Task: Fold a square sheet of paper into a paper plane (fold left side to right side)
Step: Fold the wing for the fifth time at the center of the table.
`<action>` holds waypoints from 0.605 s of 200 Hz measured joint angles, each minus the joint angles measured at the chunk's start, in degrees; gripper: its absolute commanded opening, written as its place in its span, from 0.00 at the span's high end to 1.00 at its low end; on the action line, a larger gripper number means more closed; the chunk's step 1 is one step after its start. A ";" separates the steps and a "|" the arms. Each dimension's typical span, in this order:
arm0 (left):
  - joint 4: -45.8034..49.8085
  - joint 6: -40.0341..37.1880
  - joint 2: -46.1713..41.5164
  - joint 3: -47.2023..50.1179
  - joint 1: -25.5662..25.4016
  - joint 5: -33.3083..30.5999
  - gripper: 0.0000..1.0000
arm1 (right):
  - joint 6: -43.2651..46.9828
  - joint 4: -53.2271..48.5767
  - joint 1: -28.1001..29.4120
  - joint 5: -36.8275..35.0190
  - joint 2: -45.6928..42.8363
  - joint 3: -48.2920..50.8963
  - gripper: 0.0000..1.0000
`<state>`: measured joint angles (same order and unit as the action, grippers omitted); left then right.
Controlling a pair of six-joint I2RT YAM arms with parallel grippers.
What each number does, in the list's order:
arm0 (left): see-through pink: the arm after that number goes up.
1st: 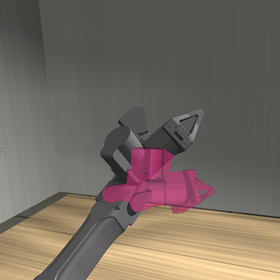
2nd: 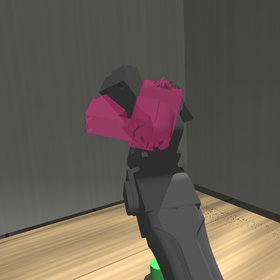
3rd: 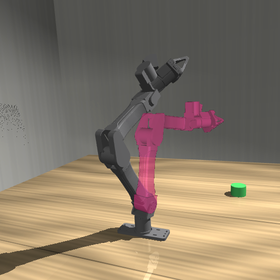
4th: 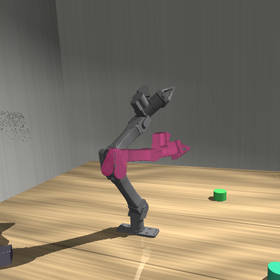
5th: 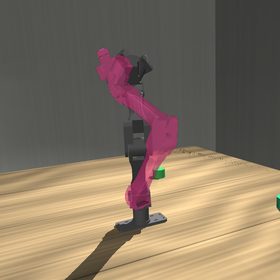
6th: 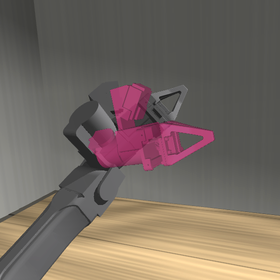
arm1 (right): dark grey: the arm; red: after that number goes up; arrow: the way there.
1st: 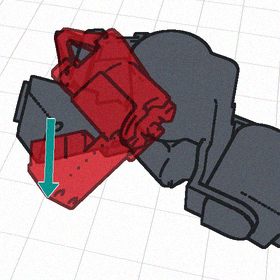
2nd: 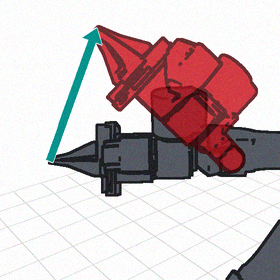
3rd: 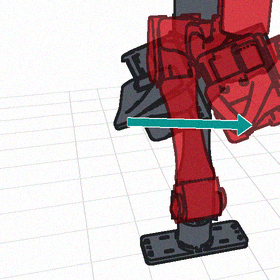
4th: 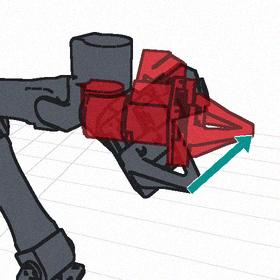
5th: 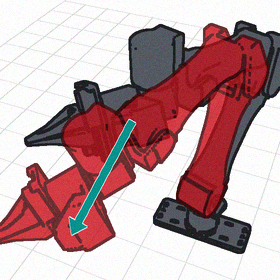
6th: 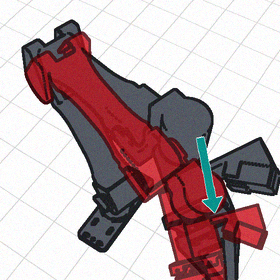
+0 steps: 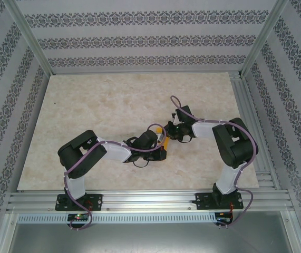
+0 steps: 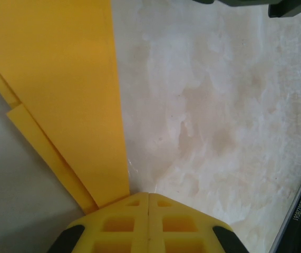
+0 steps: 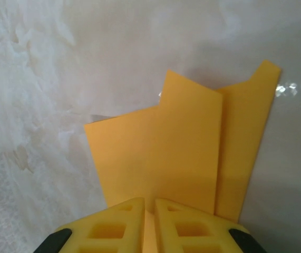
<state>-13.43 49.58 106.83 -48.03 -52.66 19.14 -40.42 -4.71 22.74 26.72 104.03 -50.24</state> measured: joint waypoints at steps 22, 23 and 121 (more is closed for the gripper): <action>0.87 -0.39 -0.33 -0.02 -0.02 -0.07 0.95 | 0.02 -0.50 -0.02 0.13 0.26 -0.37 0.86; 0.92 -0.42 -0.35 -0.02 -0.02 -0.07 0.95 | 0.02 -0.52 -0.02 0.15 0.28 -0.37 0.86; 8.24 -1.90 -3.72 0.98 -2.93 1.05 0.95 | 0.26 -0.39 -0.28 1.29 1.90 -2.08 0.85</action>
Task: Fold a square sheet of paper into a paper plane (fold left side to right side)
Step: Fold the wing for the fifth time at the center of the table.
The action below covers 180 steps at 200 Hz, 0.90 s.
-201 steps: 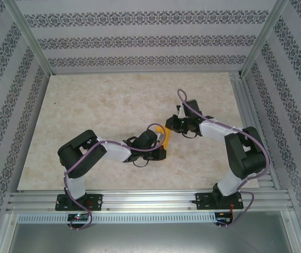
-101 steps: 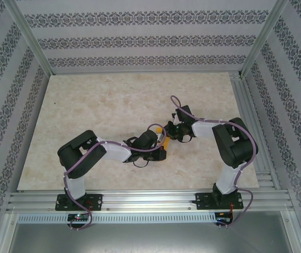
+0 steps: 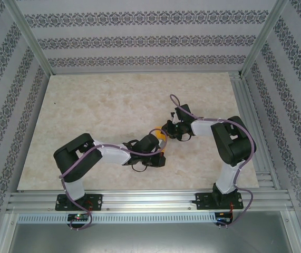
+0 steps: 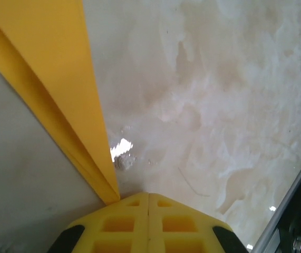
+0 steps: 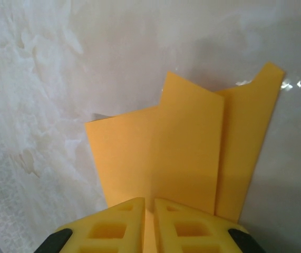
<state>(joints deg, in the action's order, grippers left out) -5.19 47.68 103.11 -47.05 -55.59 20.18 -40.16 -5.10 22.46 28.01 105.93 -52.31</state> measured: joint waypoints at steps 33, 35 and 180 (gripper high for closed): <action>4.15 -0.02 -3.78 2.03 -0.09 0.52 0.94 | 0.00 0.04 -0.07 -0.04 0.00 -0.09 0.85; 4.46 -0.02 -4.09 2.12 -0.07 0.52 0.94 | 0.00 0.07 -0.07 -0.04 0.00 -0.09 0.85; 6.73 -3.17 2.64 -7.76 4.72 1.44 0.93 | 0.39 0.02 -0.07 -0.04 0.00 -0.09 0.85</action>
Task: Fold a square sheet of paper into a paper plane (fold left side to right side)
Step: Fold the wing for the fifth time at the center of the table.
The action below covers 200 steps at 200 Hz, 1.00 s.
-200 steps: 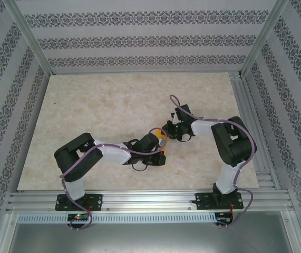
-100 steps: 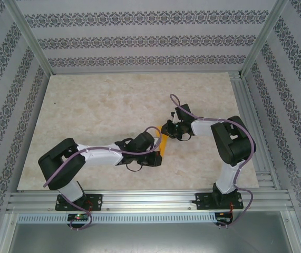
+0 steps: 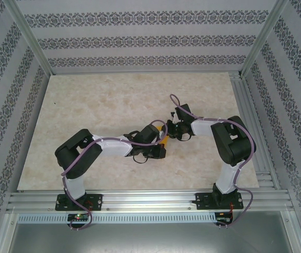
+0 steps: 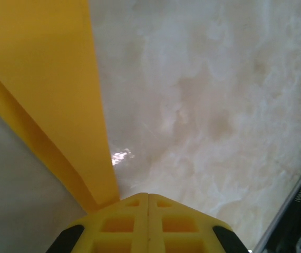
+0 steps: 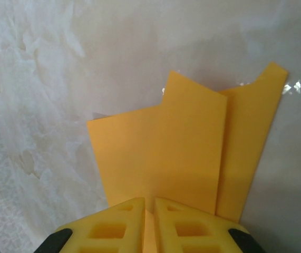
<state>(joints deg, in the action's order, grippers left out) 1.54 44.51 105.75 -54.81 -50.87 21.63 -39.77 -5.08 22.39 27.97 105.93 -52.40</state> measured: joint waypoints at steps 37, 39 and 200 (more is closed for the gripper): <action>-2.05 -0.31 0.63 1.90 0.22 -0.61 0.93 | 0.00 -0.04 0.00 -0.02 -0.11 0.00 0.85; -2.25 -0.28 0.61 2.01 0.24 -0.59 0.93 | 0.00 -0.07 0.00 0.00 -0.13 0.00 0.85; -10.14 1.03 -0.11 6.34 0.13 -0.35 0.94 | -10.34 4.76 3.39 1.92 -12.35 15.50 0.86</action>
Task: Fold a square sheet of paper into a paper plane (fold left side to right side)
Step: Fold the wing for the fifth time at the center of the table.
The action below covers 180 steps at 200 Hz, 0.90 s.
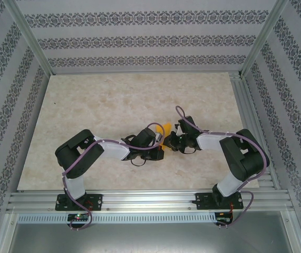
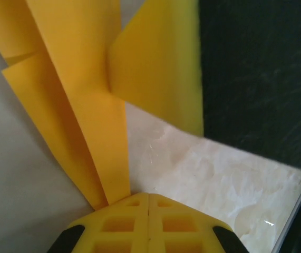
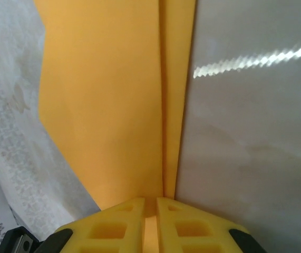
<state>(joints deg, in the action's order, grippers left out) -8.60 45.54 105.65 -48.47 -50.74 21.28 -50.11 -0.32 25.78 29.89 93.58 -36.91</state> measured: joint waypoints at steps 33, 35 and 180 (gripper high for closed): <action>-0.02 0.00 0.00 0.00 0.00 0.00 0.94 | -1.92 1.68 0.00 0.26 -0.81 0.96 0.86; -0.02 0.00 0.00 0.00 0.00 0.00 0.94 | -1.99 1.68 0.00 0.26 -0.87 0.96 0.86; -2.21 0.85 -0.07 1.14 -0.02 0.00 0.94 | 0.42 -1.25 1.70 -2.32 1.84 -2.19 0.89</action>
<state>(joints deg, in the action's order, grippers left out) -10.81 46.39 105.58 -47.33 -50.76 21.28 -49.69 -1.56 27.49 27.57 95.42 -39.09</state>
